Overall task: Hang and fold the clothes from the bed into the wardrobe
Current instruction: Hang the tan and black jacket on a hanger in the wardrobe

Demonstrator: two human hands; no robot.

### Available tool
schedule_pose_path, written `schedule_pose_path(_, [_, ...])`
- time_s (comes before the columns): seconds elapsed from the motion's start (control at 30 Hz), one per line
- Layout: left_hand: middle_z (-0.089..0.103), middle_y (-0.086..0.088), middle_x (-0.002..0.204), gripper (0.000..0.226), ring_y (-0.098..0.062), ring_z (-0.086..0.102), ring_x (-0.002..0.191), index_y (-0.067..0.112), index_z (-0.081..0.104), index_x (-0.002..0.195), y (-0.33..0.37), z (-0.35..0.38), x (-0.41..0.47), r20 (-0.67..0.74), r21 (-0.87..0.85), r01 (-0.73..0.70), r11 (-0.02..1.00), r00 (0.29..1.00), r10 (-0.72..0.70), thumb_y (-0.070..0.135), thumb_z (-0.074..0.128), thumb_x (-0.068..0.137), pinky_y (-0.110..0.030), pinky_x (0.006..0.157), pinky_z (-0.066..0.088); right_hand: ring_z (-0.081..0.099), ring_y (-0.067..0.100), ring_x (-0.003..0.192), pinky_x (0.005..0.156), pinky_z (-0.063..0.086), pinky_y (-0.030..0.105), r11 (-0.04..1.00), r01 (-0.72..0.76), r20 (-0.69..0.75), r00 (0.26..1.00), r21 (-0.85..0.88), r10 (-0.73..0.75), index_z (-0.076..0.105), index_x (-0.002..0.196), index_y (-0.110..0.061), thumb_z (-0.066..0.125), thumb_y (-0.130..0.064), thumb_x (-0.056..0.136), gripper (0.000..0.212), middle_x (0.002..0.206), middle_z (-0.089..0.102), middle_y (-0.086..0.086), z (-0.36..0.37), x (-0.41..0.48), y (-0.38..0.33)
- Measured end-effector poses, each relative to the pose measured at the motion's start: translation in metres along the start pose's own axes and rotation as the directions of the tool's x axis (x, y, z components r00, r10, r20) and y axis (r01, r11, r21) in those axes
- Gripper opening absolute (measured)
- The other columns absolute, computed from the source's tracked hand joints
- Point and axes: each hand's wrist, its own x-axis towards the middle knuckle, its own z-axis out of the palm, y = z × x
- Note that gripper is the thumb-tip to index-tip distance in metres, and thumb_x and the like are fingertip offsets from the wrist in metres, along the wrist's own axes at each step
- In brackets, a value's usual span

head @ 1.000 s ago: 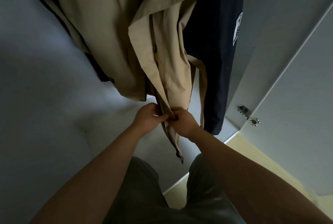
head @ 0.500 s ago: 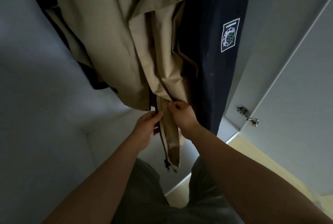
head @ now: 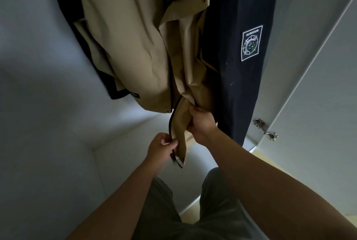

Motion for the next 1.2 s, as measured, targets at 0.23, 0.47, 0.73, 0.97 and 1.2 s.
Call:
schedule_pose_path(0.23, [0.069, -0.005, 0.083, 0.026, -0.021, 0.071, 0.066, 0.024, 0.065, 0.085, 0.012, -0.013, 0.001, -0.079, 0.182, -0.083, 0.98, 0.992, 0.098, 0.047, 0.059, 0.096, -0.028, 0.053, 0.058, 0.062, 0.033, 0.11, 0.094, 0.053, 0.047, 0.953, 0.091, -0.13, 0.982, -0.29, -0.134, 0.056, 0.131, -0.023, 0.051, -0.038, 0.101, 0.033, 0.119, 0.064, 0.006, -0.007, 0.011, -0.012])
schedule_pose_path(0.47, [0.075, -0.009, 0.08, 0.013, -0.019, 0.07, 0.065, 0.011, 0.075, 0.097, 0.038, -0.024, 0.01, 0.167, 0.011, -0.139, 0.99, 0.977, 0.135, 0.006, 0.075, 0.085, -0.025, 0.062, 0.054, 0.056, 0.037, 0.117, 0.095, 0.049, 0.043, 0.752, 0.027, -0.282, 0.918, -0.659, -0.28, 0.041, 0.138, -0.006, 0.049, -0.039, 0.102, 0.05, 0.13, 0.055, 0.017, -0.023, 0.009, -0.017])
schedule_pose_path(0.73, [0.077, -0.012, 0.09, 0.011, -0.028, 0.075, 0.081, 0.008, 0.075, 0.096, 0.05, -0.015, 0.011, 0.191, -0.065, -0.068, 0.996, 0.978, 0.08, 0.006, 0.074, 0.085, -0.03, 0.071, 0.06, 0.048, 0.015, 0.072, 0.058, 0.045, 0.03, -0.025, 0.658, 0.481, 0.523, -0.753, -0.704, 0.055, 0.093, -0.015, 0.06, -0.018, 0.091, 0.006, 0.095, 0.048, -0.002, -0.027, -0.021, 0.029])
schedule_pose_path(0.97, [0.077, 0.003, 0.09, 0.027, -0.012, 0.073, 0.078, 0.025, 0.075, 0.097, 0.049, -0.014, 0.005, 0.151, 0.061, -0.144, 0.988, 0.979, 0.133, 0.011, 0.081, 0.075, -0.024, 0.066, 0.056, 0.062, 0.015, 0.072, 0.07, 0.056, 0.031, 0.302, 0.106, 0.051, 0.981, -0.947, -0.185, 0.059, 0.102, -0.012, 0.042, -0.061, 0.097, 0.052, 0.086, 0.063, 0.002, -0.03, 0.004, 0.03])
schedule_pose_path(1.2, [0.075, 0.009, 0.089, 0.005, -0.008, 0.07, 0.085, 0.029, 0.074, 0.093, 0.053, -0.014, 0.009, 0.031, 0.209, -0.158, 0.965, 0.987, 0.155, 0.03, 0.072, 0.089, -0.024, 0.074, 0.05, 0.068, 0.019, 0.077, 0.066, 0.047, 0.026, 0.74, -0.422, 0.132, 0.818, -0.523, 0.56, 0.073, 0.101, -0.008, 0.042, -0.071, 0.092, 0.071, 0.095, 0.075, 0.007, -0.03, -0.012, 0.039])
